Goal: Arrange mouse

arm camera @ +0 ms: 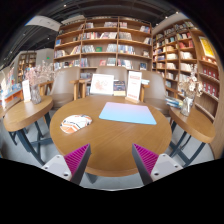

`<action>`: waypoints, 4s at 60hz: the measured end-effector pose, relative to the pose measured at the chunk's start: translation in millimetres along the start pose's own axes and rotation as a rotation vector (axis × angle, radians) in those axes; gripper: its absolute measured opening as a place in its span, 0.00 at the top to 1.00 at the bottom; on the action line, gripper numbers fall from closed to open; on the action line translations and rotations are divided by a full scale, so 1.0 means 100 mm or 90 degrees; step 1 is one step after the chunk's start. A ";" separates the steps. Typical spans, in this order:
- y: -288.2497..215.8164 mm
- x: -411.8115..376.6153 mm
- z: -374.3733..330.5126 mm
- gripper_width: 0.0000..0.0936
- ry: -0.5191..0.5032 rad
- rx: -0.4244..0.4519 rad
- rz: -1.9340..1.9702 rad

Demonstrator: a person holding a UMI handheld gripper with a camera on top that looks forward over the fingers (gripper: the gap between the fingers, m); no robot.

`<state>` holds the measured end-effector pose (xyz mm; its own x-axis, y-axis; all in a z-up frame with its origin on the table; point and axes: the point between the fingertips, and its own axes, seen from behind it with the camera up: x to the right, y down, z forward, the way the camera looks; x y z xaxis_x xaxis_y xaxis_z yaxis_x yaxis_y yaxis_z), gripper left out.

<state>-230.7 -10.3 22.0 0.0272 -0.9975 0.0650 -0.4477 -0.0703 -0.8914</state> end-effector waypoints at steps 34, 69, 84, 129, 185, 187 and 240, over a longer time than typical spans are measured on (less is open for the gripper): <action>-0.14 -1.46 0.22 0.08 -0.071 0.002 -0.015; -0.30 -1.62 0.97 0.09 -0.032 -0.042 0.009; -0.42 -1.58 1.33 0.08 -0.025 -0.081 0.037; -0.63 -1.60 1.67 0.54 -0.025 -0.131 0.048; -1.01 1.13 2.62 0.13 0.098 -0.125 0.064; -1.08 1.13 2.51 0.09 0.103 -0.119 0.057; -0.88 0.41 -0.58 0.09 0.071 0.005 -0.006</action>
<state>-242.1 -44.9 129.2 -0.0689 -0.9900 0.1232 -0.4403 -0.0806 -0.8942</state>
